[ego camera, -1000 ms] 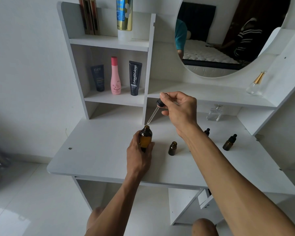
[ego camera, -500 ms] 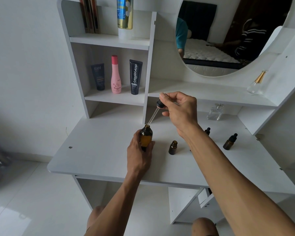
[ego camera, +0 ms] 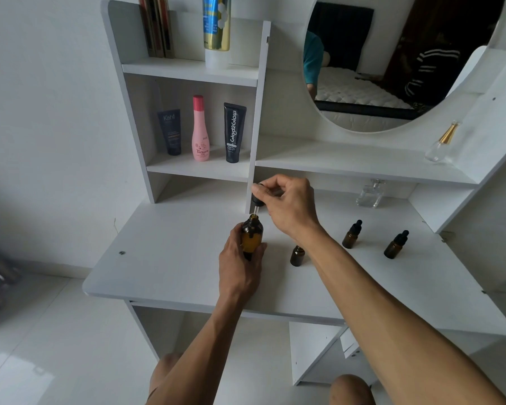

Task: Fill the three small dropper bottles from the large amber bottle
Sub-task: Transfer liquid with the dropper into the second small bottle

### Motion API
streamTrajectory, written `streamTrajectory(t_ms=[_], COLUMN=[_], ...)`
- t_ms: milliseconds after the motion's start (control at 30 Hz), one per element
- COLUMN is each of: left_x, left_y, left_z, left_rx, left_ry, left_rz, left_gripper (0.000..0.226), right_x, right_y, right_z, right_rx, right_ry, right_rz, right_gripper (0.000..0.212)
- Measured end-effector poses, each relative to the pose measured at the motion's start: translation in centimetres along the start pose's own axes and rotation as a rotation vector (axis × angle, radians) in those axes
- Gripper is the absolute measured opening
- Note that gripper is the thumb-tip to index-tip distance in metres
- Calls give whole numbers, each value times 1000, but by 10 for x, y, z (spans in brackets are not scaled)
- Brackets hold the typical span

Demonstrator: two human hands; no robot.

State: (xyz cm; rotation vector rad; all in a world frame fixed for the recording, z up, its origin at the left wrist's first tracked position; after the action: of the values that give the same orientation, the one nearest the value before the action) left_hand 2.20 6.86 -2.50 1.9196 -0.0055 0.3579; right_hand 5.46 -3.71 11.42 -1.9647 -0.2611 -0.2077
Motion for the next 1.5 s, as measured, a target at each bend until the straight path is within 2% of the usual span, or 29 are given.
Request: streamTrajectory(t_ms=[567,967,1200,1500], left_x=[0,0,-1,-1], left_y=[1,1,4,3], left_z=[0,-1,-2,-2], left_rx=[-11,-7,0,4], left_ry=[-2,-3,-1,-9], left_rz=[-15,-19,-28,-31], left_gripper=[51,49,49,50], right_x=[-6,3,5,-8], right_y=[4,-9,-7,17], right_z=[1,-24,-44,-84], right_rx=[-3,205,430,629], right_ry=[0,130,210,354], right_rz=[5,32,105,216], right_gripper=[14,8,17,15])
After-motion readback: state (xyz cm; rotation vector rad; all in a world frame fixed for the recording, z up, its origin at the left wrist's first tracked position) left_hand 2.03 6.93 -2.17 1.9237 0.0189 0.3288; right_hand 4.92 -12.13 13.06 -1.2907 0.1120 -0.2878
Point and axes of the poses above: each hand's wrist, its own x-axis towards the middle knuckle, its own z-axis out of the palm, y = z × x, the point moved 3 cm from there along x, towards the middle knuckle, and after that the axes turned 7 degrees about -y, right-handed, at the moved point
